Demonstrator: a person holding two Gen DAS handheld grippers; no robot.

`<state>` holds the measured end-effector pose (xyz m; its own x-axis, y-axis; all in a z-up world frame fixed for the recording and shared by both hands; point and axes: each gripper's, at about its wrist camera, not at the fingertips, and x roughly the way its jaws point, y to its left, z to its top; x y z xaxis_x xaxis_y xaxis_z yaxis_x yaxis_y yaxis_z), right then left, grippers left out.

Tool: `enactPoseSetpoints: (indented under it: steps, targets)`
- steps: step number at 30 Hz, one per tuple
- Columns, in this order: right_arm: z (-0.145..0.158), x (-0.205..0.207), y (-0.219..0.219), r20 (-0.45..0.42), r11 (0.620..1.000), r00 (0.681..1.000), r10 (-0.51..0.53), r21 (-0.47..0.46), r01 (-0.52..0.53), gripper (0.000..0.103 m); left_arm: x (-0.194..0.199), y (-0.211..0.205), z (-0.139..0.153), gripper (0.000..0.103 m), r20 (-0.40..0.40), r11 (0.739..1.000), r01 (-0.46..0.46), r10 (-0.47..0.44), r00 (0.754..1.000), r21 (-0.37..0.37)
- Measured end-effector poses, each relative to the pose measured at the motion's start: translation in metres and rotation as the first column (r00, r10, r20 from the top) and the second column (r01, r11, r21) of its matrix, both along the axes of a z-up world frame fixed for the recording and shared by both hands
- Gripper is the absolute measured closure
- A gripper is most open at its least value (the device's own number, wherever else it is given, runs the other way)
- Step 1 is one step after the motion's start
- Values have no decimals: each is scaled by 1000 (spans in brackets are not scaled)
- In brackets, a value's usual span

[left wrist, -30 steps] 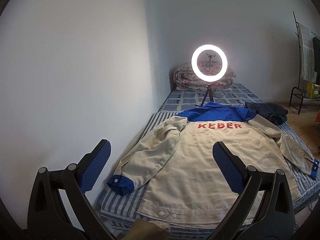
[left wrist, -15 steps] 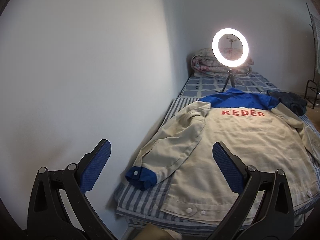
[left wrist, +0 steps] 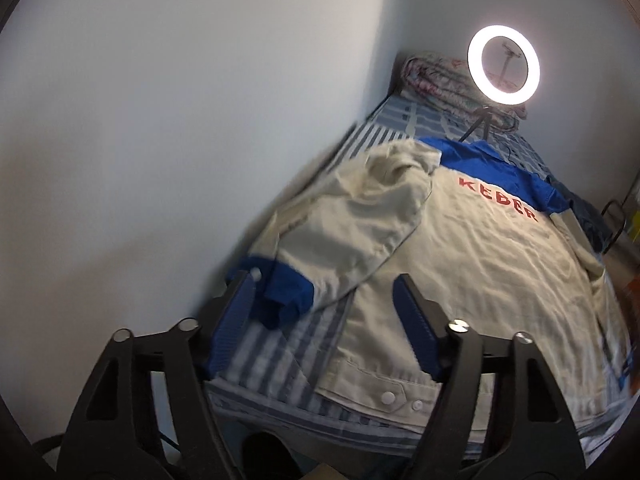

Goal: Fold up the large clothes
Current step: 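Reach the left gripper to the blue sleeve cuff and close on it, then lift the cuff with the left gripper and fold the sleeve across the jacket back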

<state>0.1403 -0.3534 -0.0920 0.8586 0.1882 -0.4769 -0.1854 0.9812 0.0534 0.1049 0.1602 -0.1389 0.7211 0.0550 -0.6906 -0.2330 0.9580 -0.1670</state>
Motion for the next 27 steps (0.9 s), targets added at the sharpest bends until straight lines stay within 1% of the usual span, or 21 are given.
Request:
enactPoseSetpoints:
  steps: [1,3,5,7,9,12,15,16,17,18,19,21,23,24,27]
  targets:
    - [-8,2,-2,-40,1000,999,11,9,-11,13,4,5,-11,35,-18,998,-18,18,1000,-53]
    - [-25,7,-3,-119,1000,993,21,19,-19,14,9,14,-32,35,-46,987,-60,54,997,-149]
    - [-31,7,-2,-152,999,988,35,31,-30,14,14,21,-51,36,-78,966,-112,96,992,-235]
    - [-32,4,1,-154,998,987,56,24,-52,14,18,26,-67,35,-91,946,-154,133,987,-284]
    - [-30,-2,7,-140,997,988,68,-11,-70,14,24,29,-81,35,-110,933,-189,162,981,-307]
    - [-27,-5,17,-130,994,987,96,-42,-102,14,36,34,-97,36,-129,931,-235,206,970,-280]
    - [-25,-7,25,-128,989,985,119,-75,-130,14,50,40,-111,36,-143,925,-265,233,962,-274]
    - [-26,-8,28,-124,987,985,123,-90,-135,14,53,41,-114,41,-139,924,-265,234,962,-275]
    - [-27,-9,30,-121,984,985,127,-107,-140,14,57,42,-116,60,-137,926,-261,232,963,-271]
    - [-28,-10,33,-119,981,984,130,-126,-145,14,63,41,-119,73,-140,930,-247,216,966,-271]
    - [-29,-11,34,-119,979,984,132,-137,-148,14,68,39,-120,98,-143,934,-228,195,970,-275]
    - [-30,-12,36,-120,977,983,136,-151,-153,14,71,33,-116,99,-120,943,-199,172,978,-266]
    - [-30,-12,36,-124,977,983,137,-148,-155,14,73,24,-107,101,-89,959,-171,154,984,-228]
    - [-30,-12,36,-125,978,983,134,-145,-152,14,72,20,-101,101,-75,961,-156,142,987,-228]
    - [-29,-11,33,-124,980,984,127,-141,-144,14,66,17,-83,102,-52,953,-129,119,992,-275]
